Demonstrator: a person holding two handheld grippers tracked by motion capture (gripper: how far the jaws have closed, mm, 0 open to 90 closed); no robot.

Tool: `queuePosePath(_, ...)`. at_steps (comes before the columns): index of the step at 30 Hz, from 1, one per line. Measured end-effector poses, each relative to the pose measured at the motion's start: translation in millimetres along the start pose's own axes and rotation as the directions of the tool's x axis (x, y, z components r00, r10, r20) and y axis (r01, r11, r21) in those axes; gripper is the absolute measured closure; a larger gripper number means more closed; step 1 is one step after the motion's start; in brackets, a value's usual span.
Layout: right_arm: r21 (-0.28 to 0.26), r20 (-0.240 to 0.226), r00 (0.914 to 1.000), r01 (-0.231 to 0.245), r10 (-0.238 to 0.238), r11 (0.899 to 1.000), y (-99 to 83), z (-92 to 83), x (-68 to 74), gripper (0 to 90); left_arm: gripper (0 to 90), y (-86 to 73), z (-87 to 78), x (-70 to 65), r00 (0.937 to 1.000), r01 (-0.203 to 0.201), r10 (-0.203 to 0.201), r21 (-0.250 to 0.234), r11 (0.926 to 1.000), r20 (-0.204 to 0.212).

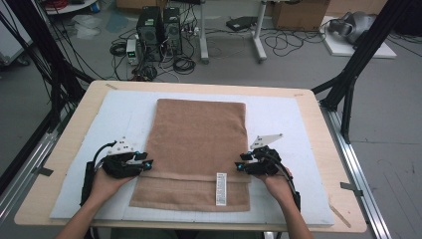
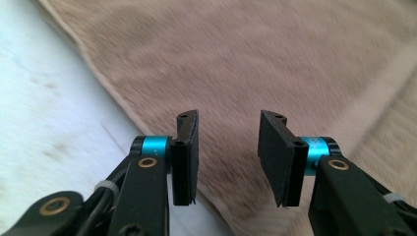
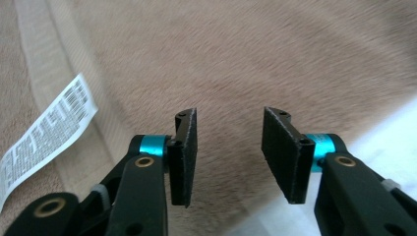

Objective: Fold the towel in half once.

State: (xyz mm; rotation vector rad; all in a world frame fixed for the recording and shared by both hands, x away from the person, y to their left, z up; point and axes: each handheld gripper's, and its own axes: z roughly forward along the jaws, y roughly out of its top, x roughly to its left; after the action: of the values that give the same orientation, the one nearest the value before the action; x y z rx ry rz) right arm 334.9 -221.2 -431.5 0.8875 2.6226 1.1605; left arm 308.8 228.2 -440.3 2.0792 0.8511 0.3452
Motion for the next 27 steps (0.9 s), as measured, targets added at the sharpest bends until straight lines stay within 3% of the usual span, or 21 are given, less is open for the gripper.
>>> queuePosePath(2, 0.026, -0.002, 1.0000, 0.005, -0.005, 1.000, -2.4, 6.1, 2.3, 58.2, 59.0, -4.5, 3.0, 0.7, 0.9999, 0.010, -0.010, 0.005, 0.9999, 0.001)
queuePosePath(4, 0.009, 0.006, 1.0000, -0.003, 0.003, 1.000, -4.3, 7.4, 2.5, 60.5, 60.7, -6.6, 3.8, 1.3, 0.9998, 0.018, -0.018, -0.005, 0.9998, -0.006)
queuePosePath(7, 0.006, 0.032, 0.9994, 0.011, -0.011, 1.000, -5.8, 7.5, 5.2, 65.9, 68.4, -5.9, 4.6, -1.8, 0.9996, -0.016, 0.016, 0.000, 0.9999, -0.022)
queuePosePath(14, -0.001, 0.024, 0.9995, 0.019, -0.019, 1.000, -5.1, 9.1, 6.1, 83.6, 83.9, -3.8, 4.8, -3.1, 0.9996, -0.014, 0.014, 0.003, 0.9999, -0.023)
queuePosePath(19, -0.006, 0.021, 0.9995, 0.024, -0.023, 1.000, -1.6, 3.2, 7.1, 84.9, 85.0, -1.9, -2.8, -1.4, 0.9996, 0.027, -0.027, -0.024, 0.9993, -0.008)
queuePosePath(27, -0.051, -0.014, 0.9991, 0.039, -0.039, 0.998, 10.4, -16.8, 11.3, 84.9, 85.1, 4.5, -29.2, -3.8, 0.9994, 0.033, -0.033, -0.068, 0.9971, 0.004)
